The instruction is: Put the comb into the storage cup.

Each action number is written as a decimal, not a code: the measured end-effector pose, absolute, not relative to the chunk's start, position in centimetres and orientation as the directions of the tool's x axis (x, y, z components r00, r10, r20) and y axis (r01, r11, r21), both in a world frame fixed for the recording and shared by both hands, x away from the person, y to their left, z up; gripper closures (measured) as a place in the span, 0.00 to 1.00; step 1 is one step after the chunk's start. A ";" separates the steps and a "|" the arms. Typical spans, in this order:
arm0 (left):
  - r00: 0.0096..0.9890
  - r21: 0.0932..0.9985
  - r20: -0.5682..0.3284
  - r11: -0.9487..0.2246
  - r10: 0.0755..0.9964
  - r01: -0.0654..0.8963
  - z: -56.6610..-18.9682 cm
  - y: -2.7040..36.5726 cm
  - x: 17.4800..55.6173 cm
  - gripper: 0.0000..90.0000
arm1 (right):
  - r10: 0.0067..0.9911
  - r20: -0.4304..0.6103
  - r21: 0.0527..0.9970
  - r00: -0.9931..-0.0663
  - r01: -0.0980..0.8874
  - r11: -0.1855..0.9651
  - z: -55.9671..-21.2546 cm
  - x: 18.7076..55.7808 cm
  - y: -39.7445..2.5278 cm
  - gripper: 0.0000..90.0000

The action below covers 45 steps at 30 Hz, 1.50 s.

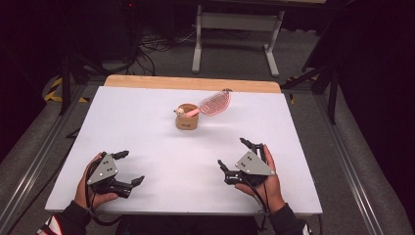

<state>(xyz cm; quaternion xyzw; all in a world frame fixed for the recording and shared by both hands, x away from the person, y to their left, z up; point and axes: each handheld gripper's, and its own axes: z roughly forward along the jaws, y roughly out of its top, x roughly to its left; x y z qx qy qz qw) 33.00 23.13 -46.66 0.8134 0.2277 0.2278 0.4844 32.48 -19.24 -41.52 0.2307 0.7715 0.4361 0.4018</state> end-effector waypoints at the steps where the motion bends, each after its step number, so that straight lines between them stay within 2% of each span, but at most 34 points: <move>1: 0.793 0.891 0.151 -0.429 0.591 0.149 -46.7 23.1 33.0 0.05 | 0.708 -0.409 0.863 -0.576 0.010 0.506 -41.8 32.4 -19.4 0.08; 25: 0.790 0.893 0.149 -0.424 0.595 0.151 -46.7 23.3 33.0 0.05 | 0.782 -0.315 0.889 -0.538 0.122 0.442 -45.3 31.9 -24.2 0.06; 36: 0.788 0.888 0.162 -0.436 0.593 0.146 -46.6 23.4 33.0 0.05 | 0.778 -0.321 0.888 -0.541 0.113 0.446 -46.1 32.2 -24.9 0.05; 45: 0.797 0.880 0.168 -0.453 0.581 0.144 -46.8 23.0 33.3 0.05 | 0.814 -0.289 0.914 -0.503 0.108 0.391 -45.4 32.2 -25.7 0.05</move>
